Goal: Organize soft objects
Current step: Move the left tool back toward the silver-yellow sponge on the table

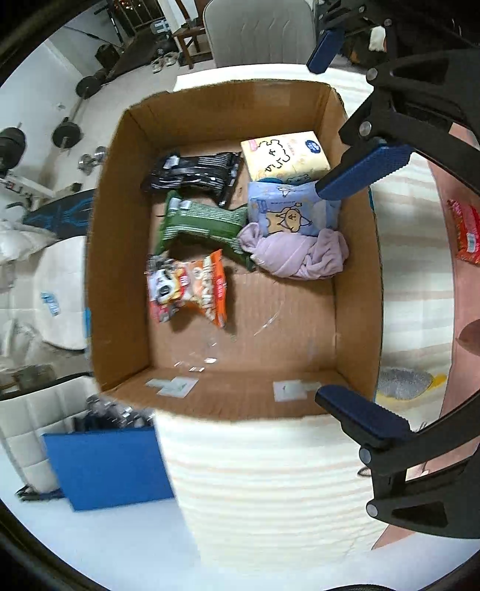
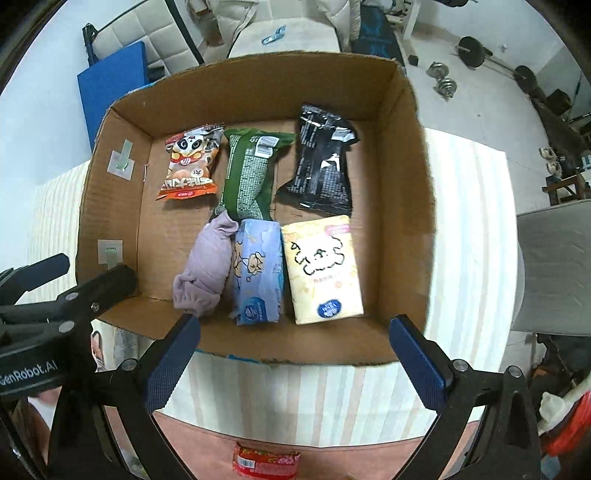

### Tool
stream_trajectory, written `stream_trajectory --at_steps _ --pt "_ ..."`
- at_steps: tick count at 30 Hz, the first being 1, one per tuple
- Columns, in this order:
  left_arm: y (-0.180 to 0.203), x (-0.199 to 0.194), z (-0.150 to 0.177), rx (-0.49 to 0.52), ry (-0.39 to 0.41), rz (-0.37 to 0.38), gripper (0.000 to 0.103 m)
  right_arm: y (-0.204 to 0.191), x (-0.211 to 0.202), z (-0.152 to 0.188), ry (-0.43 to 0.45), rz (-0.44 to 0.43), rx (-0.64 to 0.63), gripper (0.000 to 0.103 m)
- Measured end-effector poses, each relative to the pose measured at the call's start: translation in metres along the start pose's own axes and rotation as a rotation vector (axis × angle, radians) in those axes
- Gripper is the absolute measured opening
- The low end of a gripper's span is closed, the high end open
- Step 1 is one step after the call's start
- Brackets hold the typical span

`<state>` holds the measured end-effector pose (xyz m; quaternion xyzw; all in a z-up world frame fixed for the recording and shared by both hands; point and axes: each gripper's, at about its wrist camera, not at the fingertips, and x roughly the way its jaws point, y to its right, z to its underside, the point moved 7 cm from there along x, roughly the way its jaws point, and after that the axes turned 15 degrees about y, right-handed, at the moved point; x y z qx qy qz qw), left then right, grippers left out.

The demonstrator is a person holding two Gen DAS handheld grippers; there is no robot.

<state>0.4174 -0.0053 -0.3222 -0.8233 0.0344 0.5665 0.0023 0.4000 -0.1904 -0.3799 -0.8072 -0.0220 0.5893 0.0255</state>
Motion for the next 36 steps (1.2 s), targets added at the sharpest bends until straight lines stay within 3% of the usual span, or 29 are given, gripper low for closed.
stream_trajectory --at_steps 6,18,23,26,30,33,36 --pt "0.007 -0.038 0.001 0.020 0.134 -0.041 0.102 0.003 -0.034 0.001 0.079 0.002 0.016 0.103" --pt "0.011 -0.115 0.012 0.012 0.293 -0.053 0.102 -0.006 -0.113 0.014 0.212 -0.063 0.008 0.103" --pt "0.001 -0.135 0.048 0.019 0.323 -0.133 0.102 -0.021 -0.137 0.038 0.219 -0.139 -0.099 0.103" --pt "-0.013 -0.128 0.100 0.002 0.274 -0.191 0.102 -0.034 -0.129 0.075 0.155 -0.136 -0.279 0.103" --pt "-0.038 -0.090 0.186 -0.030 0.110 -0.252 0.102 -0.051 -0.089 0.147 0.013 -0.082 -0.542 0.103" --pt "-0.054 -0.053 0.246 -0.066 -0.047 -0.274 0.102 -0.060 -0.048 0.205 -0.113 -0.083 -0.656 0.103" --pt "-0.068 -0.031 0.287 -0.096 -0.123 -0.312 0.102 -0.070 -0.011 0.252 -0.197 -0.095 -0.747 0.103"
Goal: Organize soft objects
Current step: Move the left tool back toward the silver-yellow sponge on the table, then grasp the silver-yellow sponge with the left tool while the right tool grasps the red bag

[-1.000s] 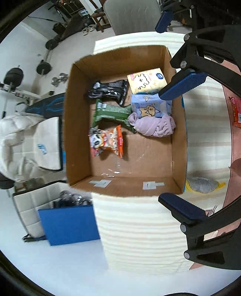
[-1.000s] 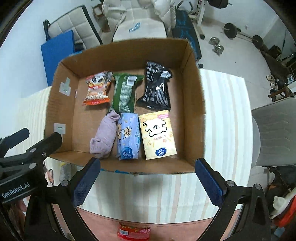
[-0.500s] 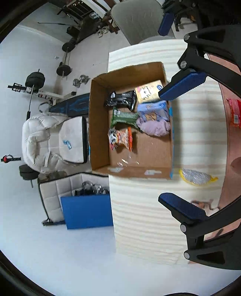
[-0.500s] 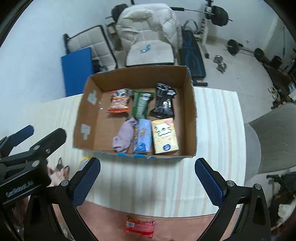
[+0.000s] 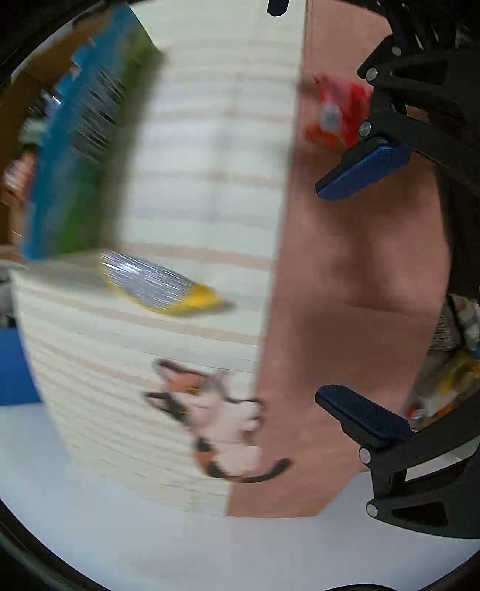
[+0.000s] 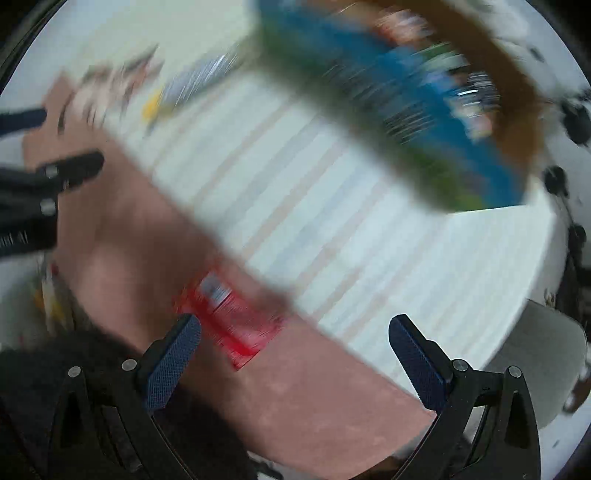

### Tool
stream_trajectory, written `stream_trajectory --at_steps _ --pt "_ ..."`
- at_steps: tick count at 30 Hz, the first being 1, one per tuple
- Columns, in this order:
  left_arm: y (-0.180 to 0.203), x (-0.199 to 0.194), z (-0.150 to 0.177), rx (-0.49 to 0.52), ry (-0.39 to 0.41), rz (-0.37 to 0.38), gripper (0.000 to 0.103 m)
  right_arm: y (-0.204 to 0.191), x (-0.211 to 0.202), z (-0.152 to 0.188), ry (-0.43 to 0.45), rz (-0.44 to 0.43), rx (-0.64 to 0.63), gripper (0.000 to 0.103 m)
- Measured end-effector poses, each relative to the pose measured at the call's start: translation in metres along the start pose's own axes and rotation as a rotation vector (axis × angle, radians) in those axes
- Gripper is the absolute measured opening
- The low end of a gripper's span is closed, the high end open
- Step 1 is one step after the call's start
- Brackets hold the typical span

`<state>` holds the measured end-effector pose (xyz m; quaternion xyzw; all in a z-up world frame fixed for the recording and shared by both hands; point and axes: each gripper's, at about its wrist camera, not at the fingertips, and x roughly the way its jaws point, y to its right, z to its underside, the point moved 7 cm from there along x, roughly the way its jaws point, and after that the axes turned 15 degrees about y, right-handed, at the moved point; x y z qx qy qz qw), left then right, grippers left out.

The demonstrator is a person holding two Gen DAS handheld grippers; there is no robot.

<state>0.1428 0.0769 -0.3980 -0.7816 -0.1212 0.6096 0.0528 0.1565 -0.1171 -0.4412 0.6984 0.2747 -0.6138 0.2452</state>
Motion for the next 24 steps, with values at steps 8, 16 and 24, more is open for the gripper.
stream_trajectory --at_steps 8,16,24 --pt "-0.012 0.039 0.037 0.011 -0.075 -0.051 0.102 -0.043 0.082 0.036 -0.171 0.017 -0.161 0.103" --pt "-0.018 0.036 0.001 0.047 -0.005 -0.055 0.102 -0.025 0.089 0.048 -0.228 0.001 -0.001 0.075" --pt "-0.021 0.040 -0.075 0.087 0.099 -0.026 0.102 0.055 0.073 0.029 -0.115 -0.016 0.491 0.064"
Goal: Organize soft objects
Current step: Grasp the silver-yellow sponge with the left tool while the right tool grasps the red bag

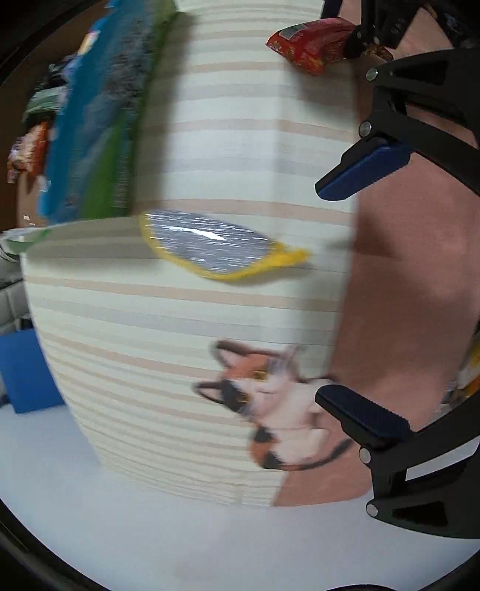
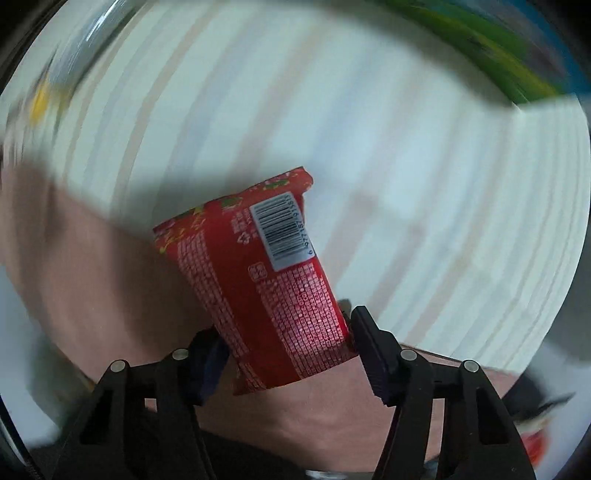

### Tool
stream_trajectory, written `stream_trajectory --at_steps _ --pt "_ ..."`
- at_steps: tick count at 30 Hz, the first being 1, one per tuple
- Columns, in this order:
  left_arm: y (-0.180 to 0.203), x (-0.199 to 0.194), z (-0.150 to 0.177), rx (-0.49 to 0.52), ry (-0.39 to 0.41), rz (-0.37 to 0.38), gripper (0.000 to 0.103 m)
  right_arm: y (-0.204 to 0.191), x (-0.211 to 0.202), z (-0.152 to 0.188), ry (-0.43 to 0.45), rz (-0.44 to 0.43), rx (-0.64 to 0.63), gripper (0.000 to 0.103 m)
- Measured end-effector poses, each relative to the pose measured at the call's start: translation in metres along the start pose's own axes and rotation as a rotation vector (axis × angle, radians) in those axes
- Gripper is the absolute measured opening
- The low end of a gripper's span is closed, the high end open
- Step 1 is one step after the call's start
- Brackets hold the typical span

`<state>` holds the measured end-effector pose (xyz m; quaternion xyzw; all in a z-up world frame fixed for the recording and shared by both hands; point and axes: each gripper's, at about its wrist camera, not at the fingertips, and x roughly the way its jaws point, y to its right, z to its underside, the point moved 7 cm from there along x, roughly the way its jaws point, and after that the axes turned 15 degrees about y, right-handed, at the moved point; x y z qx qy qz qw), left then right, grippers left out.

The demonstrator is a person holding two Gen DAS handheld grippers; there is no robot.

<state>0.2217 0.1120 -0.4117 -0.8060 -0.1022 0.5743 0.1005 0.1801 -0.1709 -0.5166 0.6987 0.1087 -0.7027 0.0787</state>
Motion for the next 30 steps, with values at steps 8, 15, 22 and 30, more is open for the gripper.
stream_trajectory --at_steps 8,15,22,30 --pt "0.014 0.044 -0.057 0.083 -0.002 0.064 0.101 0.045 -0.002 -0.020 0.024 -0.052 0.262 0.062" --pt "0.034 0.082 -0.071 0.095 -0.094 0.141 0.094 0.057 -0.006 -0.028 0.018 -0.057 0.296 0.062" --pt "0.046 0.094 -0.076 0.109 -0.117 0.147 0.069 0.035 0.000 -0.035 0.004 -0.061 0.292 0.061" --pt "0.048 0.101 -0.077 0.098 -0.129 0.146 0.045 0.026 0.006 -0.038 -0.005 -0.064 0.278 0.058"
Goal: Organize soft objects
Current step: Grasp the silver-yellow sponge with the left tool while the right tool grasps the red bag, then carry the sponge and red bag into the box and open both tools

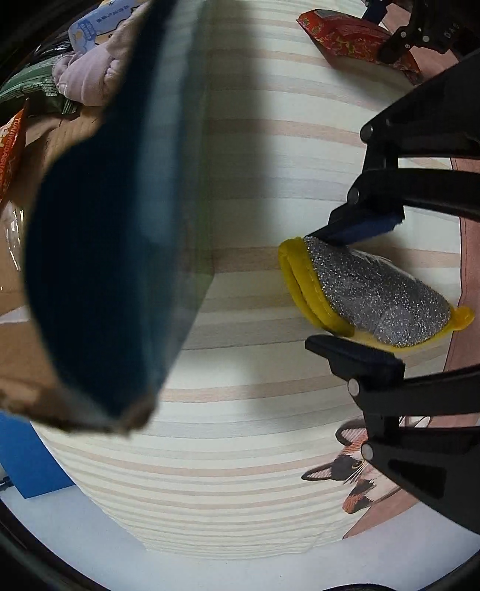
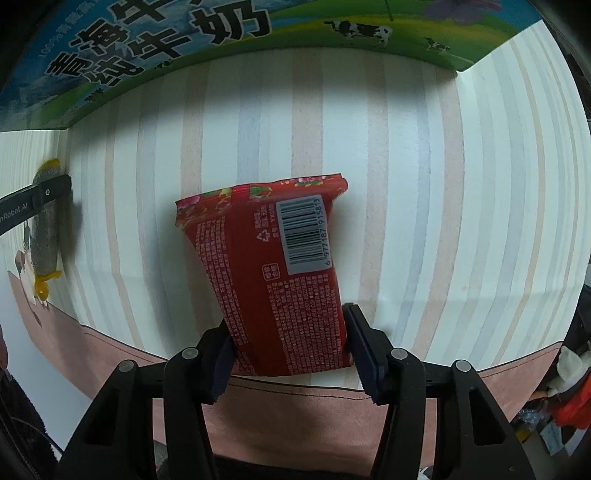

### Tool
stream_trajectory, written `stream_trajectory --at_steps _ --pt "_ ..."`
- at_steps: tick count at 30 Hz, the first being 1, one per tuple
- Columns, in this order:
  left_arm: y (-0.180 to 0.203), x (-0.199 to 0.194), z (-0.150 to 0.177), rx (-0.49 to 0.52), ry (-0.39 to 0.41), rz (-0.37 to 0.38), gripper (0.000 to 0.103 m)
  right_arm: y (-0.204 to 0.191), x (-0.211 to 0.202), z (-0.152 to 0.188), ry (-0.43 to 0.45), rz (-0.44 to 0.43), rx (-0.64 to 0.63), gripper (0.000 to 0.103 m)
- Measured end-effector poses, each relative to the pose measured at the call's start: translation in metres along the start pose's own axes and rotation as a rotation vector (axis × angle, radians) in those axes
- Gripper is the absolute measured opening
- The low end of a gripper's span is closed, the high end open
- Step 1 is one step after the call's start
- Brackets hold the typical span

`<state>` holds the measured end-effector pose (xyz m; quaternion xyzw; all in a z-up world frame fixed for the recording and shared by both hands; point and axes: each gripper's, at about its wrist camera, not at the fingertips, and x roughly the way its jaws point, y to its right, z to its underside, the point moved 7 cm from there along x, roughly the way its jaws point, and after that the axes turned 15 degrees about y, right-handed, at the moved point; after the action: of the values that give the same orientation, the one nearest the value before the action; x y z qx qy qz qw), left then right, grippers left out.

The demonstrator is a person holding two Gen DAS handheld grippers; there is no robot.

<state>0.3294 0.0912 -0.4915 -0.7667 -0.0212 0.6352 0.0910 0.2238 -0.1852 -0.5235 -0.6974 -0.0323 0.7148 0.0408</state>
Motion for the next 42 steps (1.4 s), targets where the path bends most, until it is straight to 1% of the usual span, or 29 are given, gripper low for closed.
stream_trajectory --at_steps 3,6,8,12,18,21,23,24,26,27,28,30,32,33,35,36,39,42 --pt "0.001 -0.001 0.001 -0.007 0.007 0.001 0.043 -0.002 0.002 -0.001 -0.003 0.003 -0.004 0.058" --pt "0.000 -0.002 0.009 -0.025 0.008 0.004 0.042 -0.004 0.003 -0.001 -0.001 0.005 -0.007 0.058" --pt "0.000 -0.005 0.014 -0.050 0.002 0.024 0.041 -0.006 0.004 0.001 0.001 0.003 -0.008 0.058" --pt "0.005 -0.018 0.029 -0.117 -0.006 0.100 0.040 -0.007 -0.001 0.002 0.003 -0.006 -0.015 0.053" --pt "0.027 -0.056 0.053 -0.173 0.013 0.210 0.039 -0.016 -0.028 0.007 0.022 -0.076 -0.014 0.052" --pt "0.035 -0.087 0.062 -0.195 0.051 0.272 0.039 -0.026 -0.060 0.006 0.057 -0.144 -0.018 0.051" --pt "0.040 -0.114 0.056 -0.199 0.098 0.306 0.039 -0.033 -0.084 0.003 0.084 -0.190 -0.019 0.051" --pt "0.041 -0.129 0.050 -0.196 0.128 0.322 0.039 -0.036 -0.095 0.000 0.098 -0.208 -0.019 0.051" --pt "0.048 -0.157 0.020 -0.186 0.171 0.349 0.039 -0.043 -0.123 -0.009 0.139 -0.251 -0.021 0.051" --pt "0.051 -0.171 -0.004 -0.180 0.192 0.363 0.039 -0.046 -0.136 -0.016 0.161 -0.269 -0.020 0.051" --pt "0.050 -0.182 -0.017 -0.174 0.207 0.377 0.039 -0.050 -0.152 -0.025 0.186 -0.292 -0.018 0.051" --pt "0.046 -0.200 -0.035 -0.170 0.230 0.383 0.039 -0.057 -0.178 -0.044 0.224 -0.337 -0.007 0.051" --pt "0.036 -0.207 -0.064 -0.164 0.241 0.369 0.039 -0.063 -0.196 -0.065 0.255 -0.364 0.001 0.051" --pt "0.035 -0.210 -0.071 -0.163 0.243 0.362 0.039 -0.066 -0.204 -0.078 0.275 -0.372 0.010 0.051" --pt "0.027 -0.208 -0.105 -0.160 0.241 0.333 0.039 -0.069 -0.212 -0.097 0.298 -0.381 0.029 0.051" --pt "0.025 -0.213 -0.114 -0.159 0.238 0.323 0.039 -0.073 -0.213 -0.112 0.305 -0.394 0.050 0.051" --pt "0.018 -0.191 -0.155 -0.168 0.183 0.310 0.039 -0.081 -0.201 -0.144 0.296 -0.413 0.108 0.051" --pt "0.018 -0.161 -0.184 -0.162 0.109 0.287 0.039 -0.088 -0.175 -0.168 0.264 -0.421 0.168 0.051"
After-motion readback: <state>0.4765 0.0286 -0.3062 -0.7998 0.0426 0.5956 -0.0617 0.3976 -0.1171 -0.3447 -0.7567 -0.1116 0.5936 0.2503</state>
